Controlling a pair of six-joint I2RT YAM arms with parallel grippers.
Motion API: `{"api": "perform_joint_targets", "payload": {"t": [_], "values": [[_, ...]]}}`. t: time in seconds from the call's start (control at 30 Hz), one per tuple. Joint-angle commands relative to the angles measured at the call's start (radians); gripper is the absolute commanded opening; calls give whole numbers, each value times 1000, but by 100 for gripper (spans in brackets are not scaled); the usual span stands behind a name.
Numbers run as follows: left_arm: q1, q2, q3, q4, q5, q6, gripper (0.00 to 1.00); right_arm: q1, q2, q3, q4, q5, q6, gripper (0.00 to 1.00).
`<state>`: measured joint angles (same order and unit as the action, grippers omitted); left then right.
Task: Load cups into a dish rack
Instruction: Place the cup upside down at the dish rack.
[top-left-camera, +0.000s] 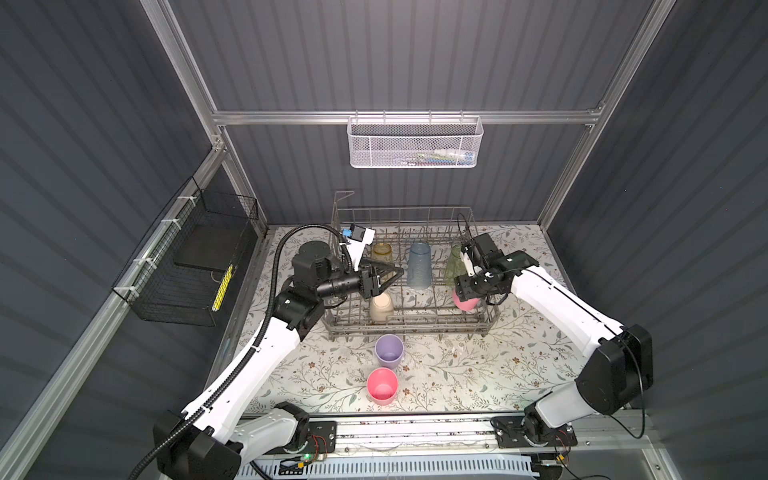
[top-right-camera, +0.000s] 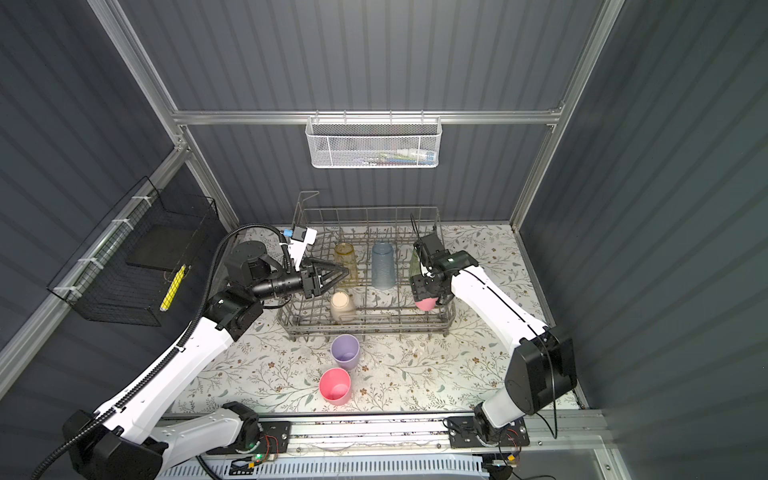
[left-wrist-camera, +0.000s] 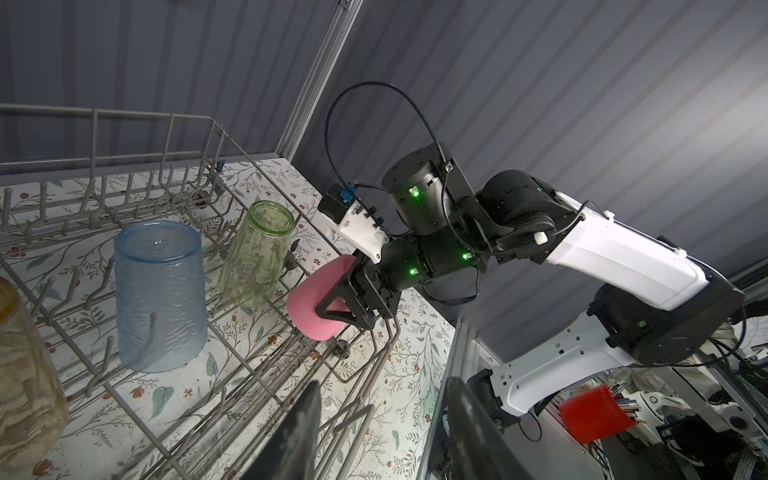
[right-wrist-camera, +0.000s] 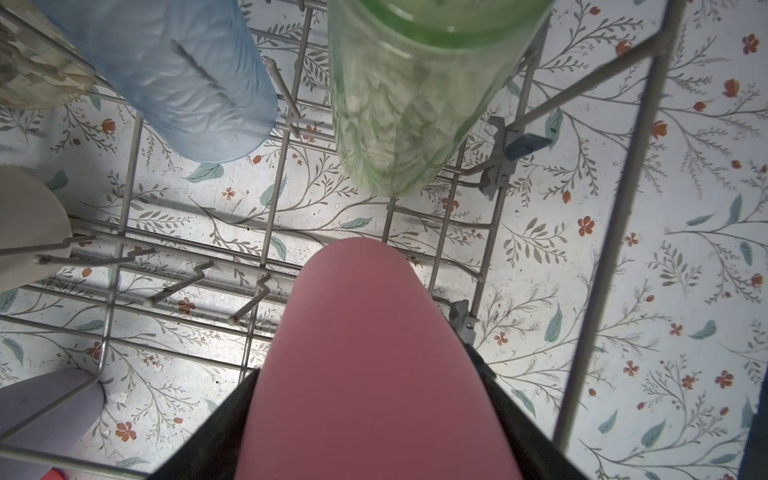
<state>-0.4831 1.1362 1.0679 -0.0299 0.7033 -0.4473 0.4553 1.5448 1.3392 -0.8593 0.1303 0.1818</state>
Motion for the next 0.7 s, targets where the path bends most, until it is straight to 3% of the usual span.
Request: {"api": "perform_joint_targets", "payload": {"t": [0.0, 0.67], "values": [[0, 6, -14, 15, 26, 9, 49, 6, 24, -19, 14, 25, -2, 49], [0, -6, -37, 9, 28, 13, 49, 23, 86, -85, 25, -20, 19, 52]]}}
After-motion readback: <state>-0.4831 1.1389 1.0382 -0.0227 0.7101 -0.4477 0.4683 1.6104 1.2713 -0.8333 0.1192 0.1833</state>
